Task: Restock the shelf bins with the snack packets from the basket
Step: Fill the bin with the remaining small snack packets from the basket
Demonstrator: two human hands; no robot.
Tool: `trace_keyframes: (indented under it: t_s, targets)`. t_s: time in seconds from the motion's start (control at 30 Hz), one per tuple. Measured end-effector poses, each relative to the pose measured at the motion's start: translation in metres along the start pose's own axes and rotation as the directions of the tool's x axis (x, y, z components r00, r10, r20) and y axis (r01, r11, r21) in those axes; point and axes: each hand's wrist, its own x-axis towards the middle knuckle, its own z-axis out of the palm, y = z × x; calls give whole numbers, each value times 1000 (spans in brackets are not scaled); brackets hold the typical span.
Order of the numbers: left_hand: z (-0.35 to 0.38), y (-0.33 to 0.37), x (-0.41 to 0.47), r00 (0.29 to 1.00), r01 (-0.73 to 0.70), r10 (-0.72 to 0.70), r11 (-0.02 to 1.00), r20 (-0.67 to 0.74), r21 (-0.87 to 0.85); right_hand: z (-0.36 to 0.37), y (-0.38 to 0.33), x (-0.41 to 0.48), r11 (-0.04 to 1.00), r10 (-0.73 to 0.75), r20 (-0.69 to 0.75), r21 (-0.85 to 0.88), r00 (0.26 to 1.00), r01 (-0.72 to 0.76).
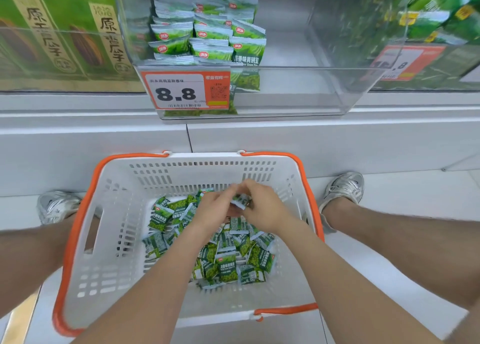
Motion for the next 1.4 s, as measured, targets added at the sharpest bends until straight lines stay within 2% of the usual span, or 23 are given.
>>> trace_keyframes:
  t_s: [0.1,0.23,0.33,0.43,0.53,0.67,0.73,0.77,0.83,0.9,0.97,1.0,1.03,1.07,1.13,1.17,1.2,1.3,1.4]
  targets:
    - [-3,4,-5,996,-27,26,999,-84,-17,-19,-3,0,983,72,20,168,997,-74]
    - [-5,18,-17,992,-126,117,971,-52,-202,-36,-6,-5,957,23,58,288,998,-39]
    - [-8,27,-24,973,-231,231,969,-13,-83,-42,-10,-10,957,50,7,285,999,-50]
    - [-9,31,-31,969,-247,243,964,-42,-99,-45,-15,-14,965,42,-36,259,998,-31]
    - [-9,37,-37,965,-259,253,961,-73,-99,-52,-21,-20,951,29,-53,310,998,-11]
    - [-10,58,-45,918,-378,374,926,-131,-2,-78,-40,-30,922,-71,-151,366,986,123]
    - [-10,75,-52,830,-518,521,852,-198,70,-96,-58,-32,919,-109,-173,357,979,165]
    - [-9,84,-57,757,-599,609,792,-237,123,-107,-68,-32,925,-131,-185,330,974,187]
    - [-6,104,-69,565,-713,762,644,-318,276,-134,-92,-34,948,-186,-214,218,959,233]
    - [-6,125,-80,327,-741,859,492,-394,457,-165,-117,-40,957,-256,-245,74,935,282]
    - [-9,148,-90,83,-719,908,340,-410,606,-195,-140,-48,944,-315,-309,-2,897,331]
    - [-11,158,-93,-10,-703,917,277,-398,655,-208,-150,-51,936,-327,-386,-8,863,351]
    - [-13,168,-96,-72,-682,920,236,-385,692,-219,-157,-51,928,-317,-490,18,812,373]
    - [-15,176,-97,-101,-660,923,218,-372,719,-228,-164,-49,912,-292,-597,63,748,406]
    - [-20,185,-96,-75,-614,939,221,-335,757,-241,-171,-38,894,-235,-735,92,636,437]
    - [-22,185,-93,-36,-585,950,231,-309,777,-245,-172,-29,913,-230,-749,56,622,404]
    - [-24,184,-91,6,-549,960,237,-280,802,-248,-172,-19,939,-237,-728,-1,643,344]
    - [-27,179,-88,115,-427,971,239,-210,872,-250,-178,6,968,-236,-573,-213,785,135]
    - [-26,181,-89,157,-371,963,262,-218,891,-250,-189,25,957,-122,-413,-289,903,-2]
